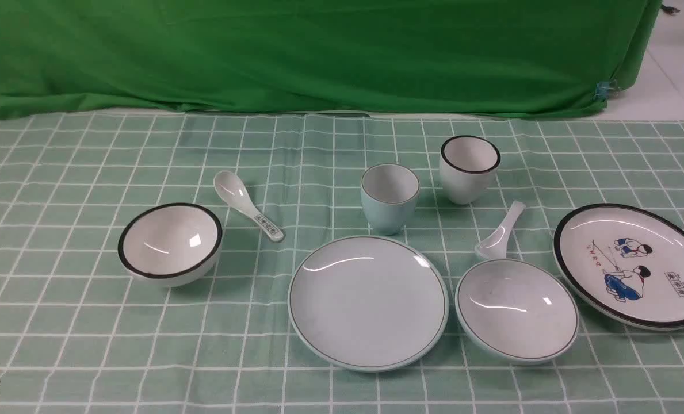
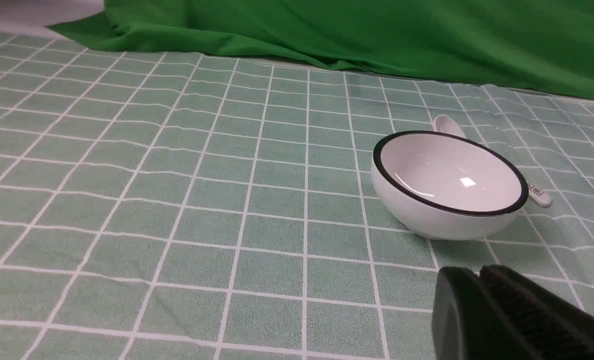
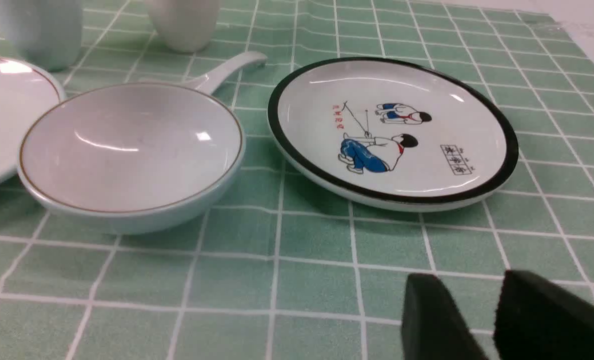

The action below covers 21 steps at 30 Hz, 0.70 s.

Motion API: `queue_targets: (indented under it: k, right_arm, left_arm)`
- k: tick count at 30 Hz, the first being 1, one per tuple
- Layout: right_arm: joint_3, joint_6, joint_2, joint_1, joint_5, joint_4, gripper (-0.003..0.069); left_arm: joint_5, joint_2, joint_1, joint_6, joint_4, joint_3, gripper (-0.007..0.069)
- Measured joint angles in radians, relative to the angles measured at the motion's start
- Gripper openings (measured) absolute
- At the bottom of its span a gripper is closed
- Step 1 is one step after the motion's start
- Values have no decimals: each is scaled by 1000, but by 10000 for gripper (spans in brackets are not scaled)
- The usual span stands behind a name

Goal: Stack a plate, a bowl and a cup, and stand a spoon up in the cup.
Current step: Use the right arm to grab a blue rice bowl

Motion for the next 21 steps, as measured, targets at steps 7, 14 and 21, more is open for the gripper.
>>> queue_targets:
  k: [7, 14, 21]
  right_arm:
    - [0, 0, 0, 0, 0, 0, 242]
    - [0, 0, 0, 0, 0, 0, 242]
    - [0, 0, 0, 0, 0, 0, 242]
  left_arm:
    - [0, 0, 0, -1, 0, 0, 17]
    - [0, 0, 0, -1, 0, 0, 17]
    - [-11, 0, 0, -1, 0, 0, 17]
